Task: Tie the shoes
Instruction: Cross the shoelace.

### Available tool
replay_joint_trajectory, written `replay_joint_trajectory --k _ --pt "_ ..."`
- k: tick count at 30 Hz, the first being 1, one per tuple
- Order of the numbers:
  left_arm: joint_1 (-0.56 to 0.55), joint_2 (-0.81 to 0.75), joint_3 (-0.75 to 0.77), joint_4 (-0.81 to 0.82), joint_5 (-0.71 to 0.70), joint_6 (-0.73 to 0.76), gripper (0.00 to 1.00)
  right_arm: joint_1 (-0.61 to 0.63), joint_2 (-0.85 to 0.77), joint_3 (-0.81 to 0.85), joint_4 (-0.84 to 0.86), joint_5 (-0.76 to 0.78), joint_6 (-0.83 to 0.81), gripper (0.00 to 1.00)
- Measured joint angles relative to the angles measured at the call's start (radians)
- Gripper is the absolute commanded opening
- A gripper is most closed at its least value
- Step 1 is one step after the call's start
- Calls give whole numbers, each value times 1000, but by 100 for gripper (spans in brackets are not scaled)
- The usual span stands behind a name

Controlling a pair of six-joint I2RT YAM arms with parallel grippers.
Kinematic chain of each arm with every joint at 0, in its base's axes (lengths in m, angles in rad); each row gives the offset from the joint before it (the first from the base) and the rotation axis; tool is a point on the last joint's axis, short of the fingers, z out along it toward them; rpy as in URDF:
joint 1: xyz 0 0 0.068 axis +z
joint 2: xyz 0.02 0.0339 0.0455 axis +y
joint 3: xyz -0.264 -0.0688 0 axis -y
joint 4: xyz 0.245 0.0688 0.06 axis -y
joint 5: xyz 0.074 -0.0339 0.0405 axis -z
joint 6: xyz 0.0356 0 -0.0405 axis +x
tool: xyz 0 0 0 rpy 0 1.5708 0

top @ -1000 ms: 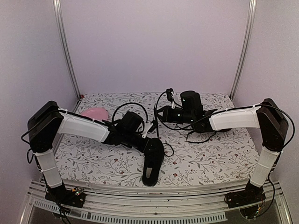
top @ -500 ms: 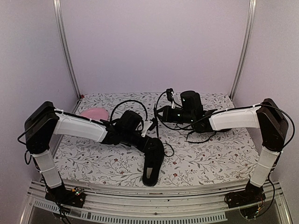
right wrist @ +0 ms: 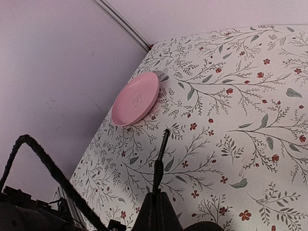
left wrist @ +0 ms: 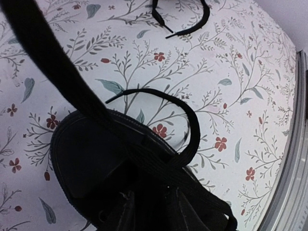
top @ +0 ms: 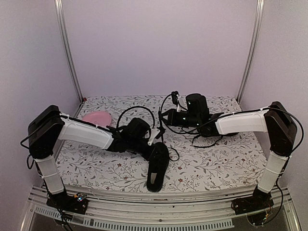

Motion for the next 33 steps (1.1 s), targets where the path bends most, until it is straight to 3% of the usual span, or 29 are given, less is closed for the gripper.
replay_joint_trajectory --k 6,12,17,33 --pt "-34 2 3 -8 -95 19 23 0 0 0 1 0 1 2" --pt "-60 4 13 -25 -185 35 0 0 0 0 7 -3 4 2" --pt "-64 0 2 -2 -220 19 0 0 0 0 8 -10 4 2" --pt "-19 -48 -106 293 63 -214 0 0 -18 0 8 -51 4 2"
